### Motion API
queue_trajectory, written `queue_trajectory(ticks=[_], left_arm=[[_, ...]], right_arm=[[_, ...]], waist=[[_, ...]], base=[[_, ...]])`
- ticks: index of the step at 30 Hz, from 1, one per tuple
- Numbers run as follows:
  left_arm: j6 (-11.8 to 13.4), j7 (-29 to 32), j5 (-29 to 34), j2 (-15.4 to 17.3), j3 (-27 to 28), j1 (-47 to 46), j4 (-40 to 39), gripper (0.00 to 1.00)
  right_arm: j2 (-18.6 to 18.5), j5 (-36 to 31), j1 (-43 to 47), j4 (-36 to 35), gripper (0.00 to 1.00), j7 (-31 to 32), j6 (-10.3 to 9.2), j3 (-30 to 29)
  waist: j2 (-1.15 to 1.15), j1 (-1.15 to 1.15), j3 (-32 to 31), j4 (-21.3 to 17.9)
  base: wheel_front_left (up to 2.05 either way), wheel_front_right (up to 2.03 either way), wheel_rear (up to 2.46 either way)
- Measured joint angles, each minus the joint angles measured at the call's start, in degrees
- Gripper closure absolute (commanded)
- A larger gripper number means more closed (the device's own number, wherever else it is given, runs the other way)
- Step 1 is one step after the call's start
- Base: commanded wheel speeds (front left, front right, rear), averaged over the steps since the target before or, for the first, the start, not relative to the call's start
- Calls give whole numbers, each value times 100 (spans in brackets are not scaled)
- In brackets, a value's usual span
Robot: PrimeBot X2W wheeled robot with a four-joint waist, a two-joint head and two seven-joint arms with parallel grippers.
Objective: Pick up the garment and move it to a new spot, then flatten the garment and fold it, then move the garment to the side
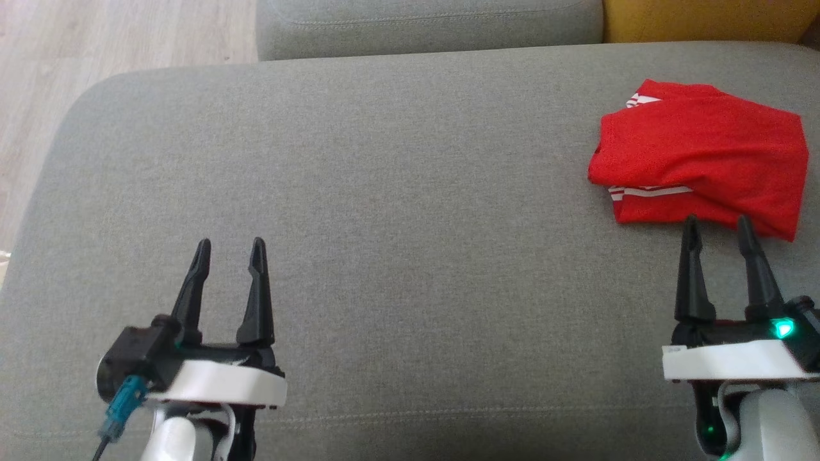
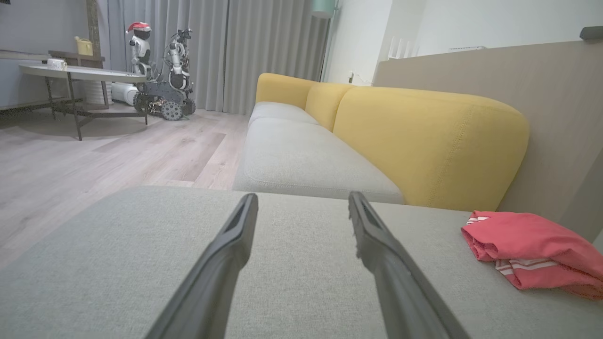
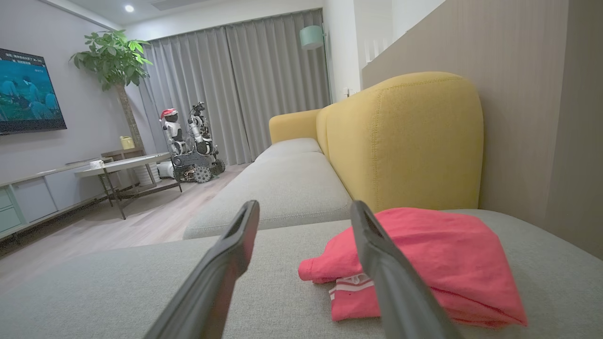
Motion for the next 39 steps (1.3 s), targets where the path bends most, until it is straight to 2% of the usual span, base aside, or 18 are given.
queue_trajectory(ticks=[16, 30, 31, 35, 39], left_arm=[[-162, 0, -259, -1, 170, 75, -414, 0], [-389, 0, -521, -1, 301, 153, -435, 0], [-389, 2, -532, -4, 293, 157, -369, 100], [-389, 7, -538, -14, 226, 356, 62, 100], [-389, 56, -747, -13, 223, 507, 168, 100]], right_arm=[[2, 40, 0, -37, 0, 0, 0, -1], [3, 40, 0, -82, 0, 0, 0, 34], [4, 40, 2, -20, 100, 8, -1, 34], [12, 41, 167, 397, 100, 18, -2, 43], [13, 243, 313, 495, 100, 63, -2, 40]], waist=[[0, 0, 46, -44], [0, 0, 27, -38], [0, 0, 27, -38], [0, 0, 27, -38], [0, 0, 21, -41]], base=[[0, 0, 0], [0, 0, 0], [0, 0, 0], [0, 0, 0], [0, 0, 0]])
